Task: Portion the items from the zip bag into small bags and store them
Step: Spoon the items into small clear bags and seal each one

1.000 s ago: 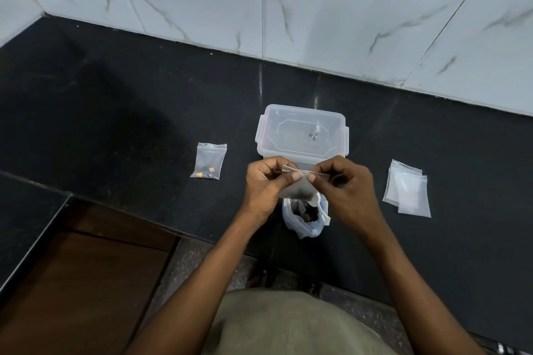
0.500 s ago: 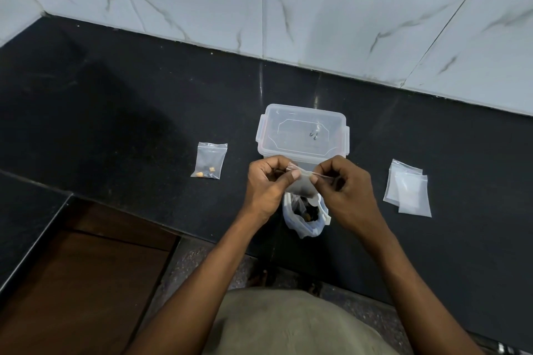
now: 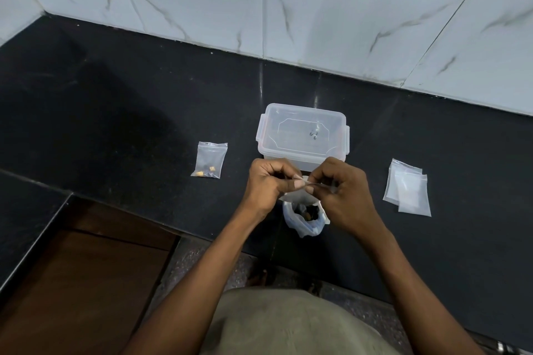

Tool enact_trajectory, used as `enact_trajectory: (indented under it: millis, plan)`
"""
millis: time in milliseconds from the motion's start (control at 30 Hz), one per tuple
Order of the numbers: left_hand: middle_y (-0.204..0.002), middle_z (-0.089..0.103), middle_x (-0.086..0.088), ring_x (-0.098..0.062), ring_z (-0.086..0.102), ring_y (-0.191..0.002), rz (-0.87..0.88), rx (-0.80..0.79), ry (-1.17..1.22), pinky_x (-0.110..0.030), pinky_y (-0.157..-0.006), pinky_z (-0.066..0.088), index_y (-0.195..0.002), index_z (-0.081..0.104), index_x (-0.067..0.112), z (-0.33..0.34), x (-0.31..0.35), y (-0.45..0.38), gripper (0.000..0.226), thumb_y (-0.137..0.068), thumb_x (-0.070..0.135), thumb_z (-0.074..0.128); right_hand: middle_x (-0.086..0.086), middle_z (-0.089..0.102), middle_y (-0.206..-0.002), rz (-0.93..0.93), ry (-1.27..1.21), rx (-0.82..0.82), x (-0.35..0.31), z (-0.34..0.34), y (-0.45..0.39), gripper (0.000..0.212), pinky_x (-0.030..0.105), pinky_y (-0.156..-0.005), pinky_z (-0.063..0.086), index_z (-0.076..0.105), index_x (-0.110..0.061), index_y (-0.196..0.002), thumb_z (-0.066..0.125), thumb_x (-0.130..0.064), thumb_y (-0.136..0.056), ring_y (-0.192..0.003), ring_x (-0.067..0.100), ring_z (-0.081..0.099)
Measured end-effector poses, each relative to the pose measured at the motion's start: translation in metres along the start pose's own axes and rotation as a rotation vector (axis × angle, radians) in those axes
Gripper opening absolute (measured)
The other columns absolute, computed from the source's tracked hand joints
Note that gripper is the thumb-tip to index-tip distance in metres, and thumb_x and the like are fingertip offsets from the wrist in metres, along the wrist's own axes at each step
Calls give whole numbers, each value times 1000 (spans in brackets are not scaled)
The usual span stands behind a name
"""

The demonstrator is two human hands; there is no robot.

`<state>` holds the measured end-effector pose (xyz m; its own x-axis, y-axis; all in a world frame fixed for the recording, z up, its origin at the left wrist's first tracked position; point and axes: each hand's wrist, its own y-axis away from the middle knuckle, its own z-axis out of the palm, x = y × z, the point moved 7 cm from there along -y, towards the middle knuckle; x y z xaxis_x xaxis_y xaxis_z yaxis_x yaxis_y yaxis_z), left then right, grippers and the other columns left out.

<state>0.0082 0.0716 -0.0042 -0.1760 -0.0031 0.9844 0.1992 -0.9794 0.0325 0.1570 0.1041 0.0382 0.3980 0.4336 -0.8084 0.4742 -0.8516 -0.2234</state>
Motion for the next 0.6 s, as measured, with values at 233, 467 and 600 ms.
enact_trajectory:
  millis: [233, 467, 600]
  plan:
    - [-63, 67, -3, -16, 61, -59, 2, -10, -80, -24, -61, 49, -57, 71, 13, -2, 6, 0, 17, -57, -3, 78, -15, 64, -72, -23, 31, -41, -3, 0, 3, 15, 20, -59, 41, 72, -24, -75, 83, -15, -72, -64, 9, 56]
    - [-62, 65, -14, -23, 60, -60, -34, 84, -151, -28, -62, 49, -54, 69, 13, -5, 8, 1, 18, -56, -3, 78, -17, 61, -71, -35, 128, -110, -2, 4, 0, 11, 28, -60, 45, 67, -27, -75, 77, -30, -78, -65, 7, 56]
    - [-60, 66, -3, -13, 62, -59, -83, 229, -157, -23, -61, 51, -55, 69, 10, -7, 7, 8, 30, -61, -19, 76, -14, 60, -73, -48, 107, -152, -3, 4, 0, 10, 33, -59, 46, 65, -27, -79, 69, -34, -83, -65, 11, 56]
